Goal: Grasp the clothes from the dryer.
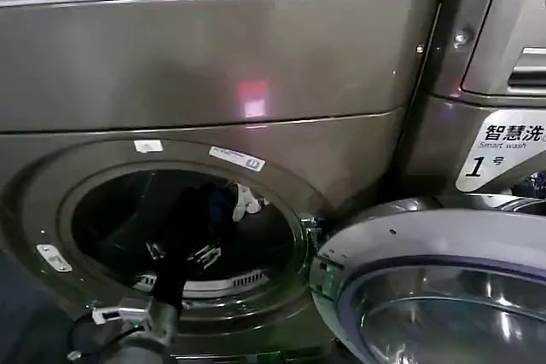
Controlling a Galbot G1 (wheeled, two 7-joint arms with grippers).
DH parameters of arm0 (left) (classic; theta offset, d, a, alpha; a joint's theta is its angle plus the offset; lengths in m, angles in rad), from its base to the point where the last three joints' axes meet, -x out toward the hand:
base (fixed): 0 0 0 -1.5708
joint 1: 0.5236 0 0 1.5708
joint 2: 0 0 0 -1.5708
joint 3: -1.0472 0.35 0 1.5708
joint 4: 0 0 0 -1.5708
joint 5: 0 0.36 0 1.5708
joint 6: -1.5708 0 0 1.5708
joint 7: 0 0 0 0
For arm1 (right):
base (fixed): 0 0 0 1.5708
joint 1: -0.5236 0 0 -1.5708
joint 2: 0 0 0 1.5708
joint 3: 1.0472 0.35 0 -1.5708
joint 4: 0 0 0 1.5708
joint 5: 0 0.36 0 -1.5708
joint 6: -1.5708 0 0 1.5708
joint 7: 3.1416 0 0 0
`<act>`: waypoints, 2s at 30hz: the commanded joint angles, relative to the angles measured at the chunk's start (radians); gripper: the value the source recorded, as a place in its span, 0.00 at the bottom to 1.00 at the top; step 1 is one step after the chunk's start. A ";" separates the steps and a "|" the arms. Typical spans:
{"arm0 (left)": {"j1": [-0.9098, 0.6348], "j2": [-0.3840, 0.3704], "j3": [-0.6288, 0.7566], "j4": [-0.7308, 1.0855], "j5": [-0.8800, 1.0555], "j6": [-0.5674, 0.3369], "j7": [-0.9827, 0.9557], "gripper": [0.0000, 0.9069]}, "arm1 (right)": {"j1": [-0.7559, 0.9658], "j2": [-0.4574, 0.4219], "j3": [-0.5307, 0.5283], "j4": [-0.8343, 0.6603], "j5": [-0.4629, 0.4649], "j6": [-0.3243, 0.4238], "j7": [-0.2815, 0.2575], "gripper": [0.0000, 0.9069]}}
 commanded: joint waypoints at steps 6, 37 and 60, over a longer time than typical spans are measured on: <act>-0.534 0.024 0.049 0.683 0.045 -0.048 0.053 1.00 | 0.003 -0.004 0.007 -0.010 0.002 0.001 -0.003 1.00; -1.101 0.119 0.599 1.510 0.556 -0.424 0.979 1.00 | 0.015 -0.025 -0.001 -0.043 -0.004 0.007 -0.008 1.00; -1.134 0.085 0.695 1.596 0.900 -0.478 1.046 1.00 | 0.020 -0.016 -0.004 -0.037 -0.009 0.010 -0.009 1.00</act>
